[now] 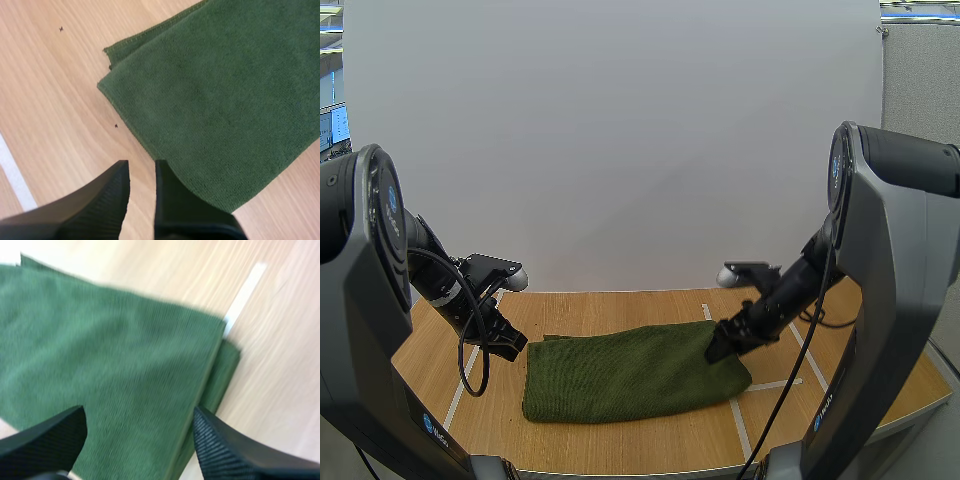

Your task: Fold the towel

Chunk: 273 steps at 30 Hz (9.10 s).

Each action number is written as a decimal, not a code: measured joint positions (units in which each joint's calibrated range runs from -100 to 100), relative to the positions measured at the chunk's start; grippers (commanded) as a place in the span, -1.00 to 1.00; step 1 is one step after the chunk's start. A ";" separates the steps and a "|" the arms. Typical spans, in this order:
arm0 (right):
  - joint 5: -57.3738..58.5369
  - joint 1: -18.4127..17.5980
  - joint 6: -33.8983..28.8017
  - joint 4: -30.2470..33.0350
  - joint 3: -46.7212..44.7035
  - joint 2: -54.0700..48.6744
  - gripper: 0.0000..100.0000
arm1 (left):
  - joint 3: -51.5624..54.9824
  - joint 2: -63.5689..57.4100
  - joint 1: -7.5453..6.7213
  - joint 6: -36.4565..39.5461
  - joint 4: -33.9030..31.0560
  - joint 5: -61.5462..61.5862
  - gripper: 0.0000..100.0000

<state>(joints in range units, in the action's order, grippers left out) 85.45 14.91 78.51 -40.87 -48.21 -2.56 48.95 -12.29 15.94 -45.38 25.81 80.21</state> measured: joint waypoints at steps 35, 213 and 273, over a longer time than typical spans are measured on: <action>-11.22 -2.70 -5.66 1.07 9.56 0.06 1.00 | -4.95 15.97 0.00 -6.53 7.22 4.21 -1.00; 4.40 -2.02 -5.37 -9.61 10.00 10.00 -1.00 | -11.38 29.29 -21.13 -7.87 16.68 -7.11 -1.00; -3.27 -19.35 -14.07 -7.14 18.22 2.46 -1.00 | -6.64 4.38 -2.68 -8.98 3.71 12.29 -1.00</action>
<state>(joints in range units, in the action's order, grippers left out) 82.18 -4.45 64.43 -48.02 -29.99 -0.10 42.32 -7.91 13.25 -54.36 29.52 92.50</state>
